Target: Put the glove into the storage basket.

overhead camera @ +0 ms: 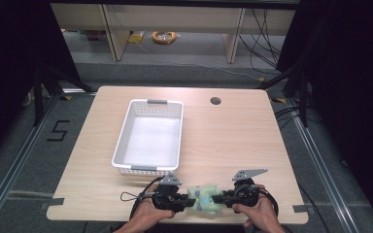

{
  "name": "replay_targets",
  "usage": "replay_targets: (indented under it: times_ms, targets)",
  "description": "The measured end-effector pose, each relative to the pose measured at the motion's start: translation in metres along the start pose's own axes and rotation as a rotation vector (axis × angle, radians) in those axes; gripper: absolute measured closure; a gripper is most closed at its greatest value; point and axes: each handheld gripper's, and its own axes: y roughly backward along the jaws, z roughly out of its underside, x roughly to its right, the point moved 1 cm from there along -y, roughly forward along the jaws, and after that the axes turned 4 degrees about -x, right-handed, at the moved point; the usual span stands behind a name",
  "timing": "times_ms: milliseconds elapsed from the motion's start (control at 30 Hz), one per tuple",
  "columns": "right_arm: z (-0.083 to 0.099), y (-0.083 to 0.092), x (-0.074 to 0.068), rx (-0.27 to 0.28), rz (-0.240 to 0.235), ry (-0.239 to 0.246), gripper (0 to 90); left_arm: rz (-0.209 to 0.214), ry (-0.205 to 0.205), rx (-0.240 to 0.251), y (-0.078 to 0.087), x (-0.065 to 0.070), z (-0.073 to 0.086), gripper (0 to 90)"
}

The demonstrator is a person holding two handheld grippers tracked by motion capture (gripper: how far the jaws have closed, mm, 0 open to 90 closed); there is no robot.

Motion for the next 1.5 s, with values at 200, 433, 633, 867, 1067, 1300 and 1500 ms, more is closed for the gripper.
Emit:
replay_targets:
  times_ms: [200,433,633,867,1067,1300,1500]
  targets:
    - [-0.014,0.010,-0.010,0.026,0.012,0.028,73.9,0.007,-0.018,0.050,0.020,0.005,-0.008,74.6]
    - [-0.039,0.017,-0.022,0.041,0.005,0.074,73.9,-0.010,-0.030,0.079,0.043,0.003,-0.020,74.5]
    - [-0.069,0.025,-0.036,0.041,0.018,0.103,73.8,-0.027,-0.048,0.103,0.069,-0.002,-0.035,74.4]
    - [-0.096,0.022,-0.040,0.034,0.020,0.142,73.8,-0.049,-0.036,0.104,0.088,-0.012,-0.045,74.3]
    - [-0.122,0.015,-0.042,0.040,-0.003,0.163,73.8,-0.081,-0.019,0.118,0.105,-0.026,-0.052,74.3]
    - [-0.155,0.000,-0.044,0.022,-0.020,0.177,73.8,-0.123,0.008,0.123,0.125,-0.047,-0.058,74.2]
    - [-0.176,-0.016,-0.042,0.003,-0.025,0.178,73.8,-0.135,0.032,0.130,0.132,-0.061,-0.059,74.1]
